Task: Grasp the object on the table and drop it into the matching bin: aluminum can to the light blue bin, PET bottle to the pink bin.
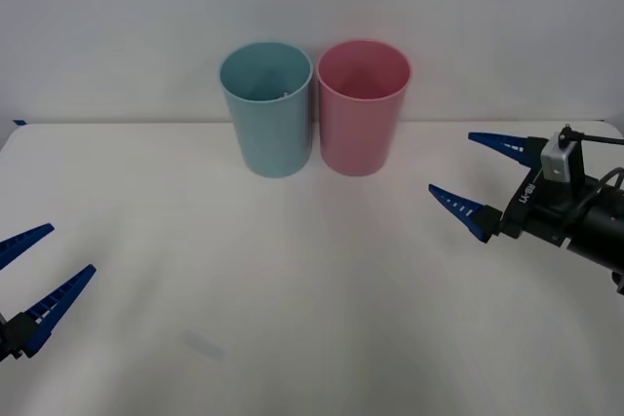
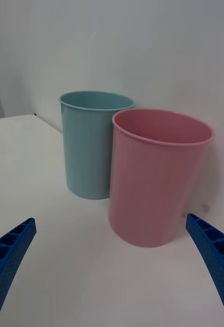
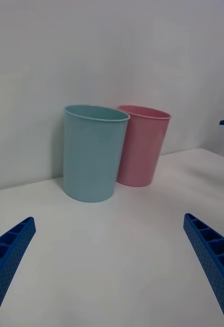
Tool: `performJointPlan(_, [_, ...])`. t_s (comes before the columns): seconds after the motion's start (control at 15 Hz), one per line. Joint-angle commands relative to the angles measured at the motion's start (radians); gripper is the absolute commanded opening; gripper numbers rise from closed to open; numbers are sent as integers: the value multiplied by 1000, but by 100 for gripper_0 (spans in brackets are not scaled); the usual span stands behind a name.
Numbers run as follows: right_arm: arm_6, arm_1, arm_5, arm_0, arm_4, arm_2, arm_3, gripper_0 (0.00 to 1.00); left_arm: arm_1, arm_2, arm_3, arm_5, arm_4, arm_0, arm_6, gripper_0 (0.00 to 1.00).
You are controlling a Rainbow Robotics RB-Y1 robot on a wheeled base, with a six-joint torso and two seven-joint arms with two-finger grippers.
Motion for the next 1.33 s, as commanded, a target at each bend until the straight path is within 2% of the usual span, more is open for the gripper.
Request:
performJointPlan(0.07, [-8, 36, -104, 43, 0, -112, -2, 100, 0, 0, 0, 0, 0, 0, 0, 100])
performJointPlan(0.33, [-35, 56, -204, 113, -14, -218, -4, 100, 0, 0, 0, 0, 0, 0, 0, 100])
performJointPlan(0.67, [-80, 48, -210, 250, -28, -274, -90, 100, 0, 0, 0, 0, 0, 0, 0, 100])
performJointPlan(1.0, [-87, 42, -244, 305, -57, -303, -91, 100, 0, 0, 0, 0, 0, 0, 0, 100])
performJointPlan(1.33, [-90, 44, -242, 308, -66, -285, -93, 100, 0, 0, 0, 0, 0, 0, 0, 100])
